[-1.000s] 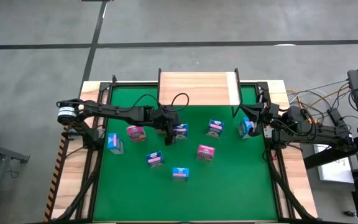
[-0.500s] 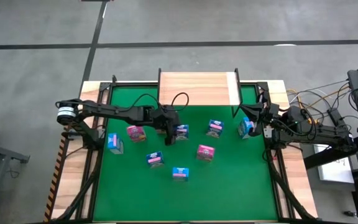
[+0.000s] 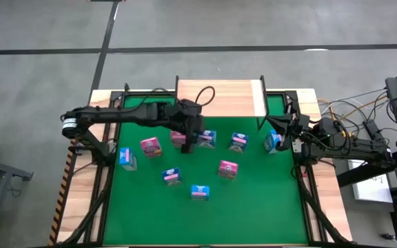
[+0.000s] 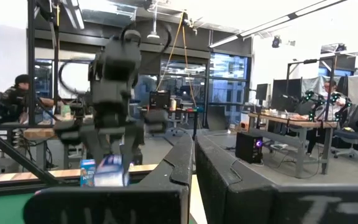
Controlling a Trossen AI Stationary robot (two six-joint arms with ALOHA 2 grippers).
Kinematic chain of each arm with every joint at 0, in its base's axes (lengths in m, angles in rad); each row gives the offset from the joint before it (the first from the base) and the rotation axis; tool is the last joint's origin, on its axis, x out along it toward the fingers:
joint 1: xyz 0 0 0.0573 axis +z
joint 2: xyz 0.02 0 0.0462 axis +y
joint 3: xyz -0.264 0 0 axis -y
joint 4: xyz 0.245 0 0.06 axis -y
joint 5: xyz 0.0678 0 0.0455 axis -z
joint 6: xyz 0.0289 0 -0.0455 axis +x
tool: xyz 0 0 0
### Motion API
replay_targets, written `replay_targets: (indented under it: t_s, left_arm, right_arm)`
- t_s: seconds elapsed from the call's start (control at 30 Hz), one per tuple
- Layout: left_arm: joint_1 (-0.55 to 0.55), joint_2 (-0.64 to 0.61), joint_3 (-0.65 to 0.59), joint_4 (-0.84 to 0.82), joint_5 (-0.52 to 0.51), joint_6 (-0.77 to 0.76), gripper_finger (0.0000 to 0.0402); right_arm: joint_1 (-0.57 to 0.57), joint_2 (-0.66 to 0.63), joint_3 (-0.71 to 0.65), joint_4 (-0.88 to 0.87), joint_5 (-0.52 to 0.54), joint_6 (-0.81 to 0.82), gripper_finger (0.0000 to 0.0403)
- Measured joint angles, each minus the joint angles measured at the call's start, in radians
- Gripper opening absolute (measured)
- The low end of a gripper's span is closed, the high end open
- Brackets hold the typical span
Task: Stack cereal on shelf
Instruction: Put the middle blue cereal box on the shelf
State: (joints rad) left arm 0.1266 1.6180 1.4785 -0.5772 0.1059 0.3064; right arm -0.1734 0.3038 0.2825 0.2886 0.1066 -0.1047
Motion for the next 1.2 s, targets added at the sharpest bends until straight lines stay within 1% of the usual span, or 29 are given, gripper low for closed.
replay_targets:
  t_s: [0.17,0.27,0.47,0.67,0.7,0.87,1.03,1.2]
  left_arm:
    - [0.053,-0.001,0.115,-0.077,-0.002,0.111,0.0144]
    - [0.108,-0.001,0.153,-0.086,-0.008,0.151,0.0144]
    - [0.254,-0.001,0.175,-0.094,-0.008,0.215,0.0144]
    - [0.411,-0.001,0.180,-0.092,-0.006,0.208,0.0144]
    - [0.434,-0.001,0.180,-0.092,0.004,0.204,0.0144]
    - [0.531,0.000,0.180,-0.079,0.122,0.181,0.0144]
    - [0.584,0.000,0.180,-0.064,0.145,0.179,0.0144]
    - [0.598,0.001,0.180,-0.054,0.174,0.179,0.0144]
  right_arm:
    - [0.000,0.000,0.000,0.000,0.000,0.000,0.0009]
    - [0.000,0.000,0.000,0.000,0.000,0.000,0.0009]
    - [0.000,0.000,0.000,0.000,0.000,0.000,0.0009]
    - [0.000,0.000,0.000,0.007,0.000,-0.001,0.0009]
    - [0.000,0.000,0.000,0.009,0.000,-0.001,0.0009]
    - [0.000,0.000,0.000,0.010,0.000,-0.001,0.0009]
    - [0.000,0.000,0.000,0.023,0.000,-0.002,0.0009]
    - [0.000,0.000,0.000,0.033,0.000,-0.011,0.0009]
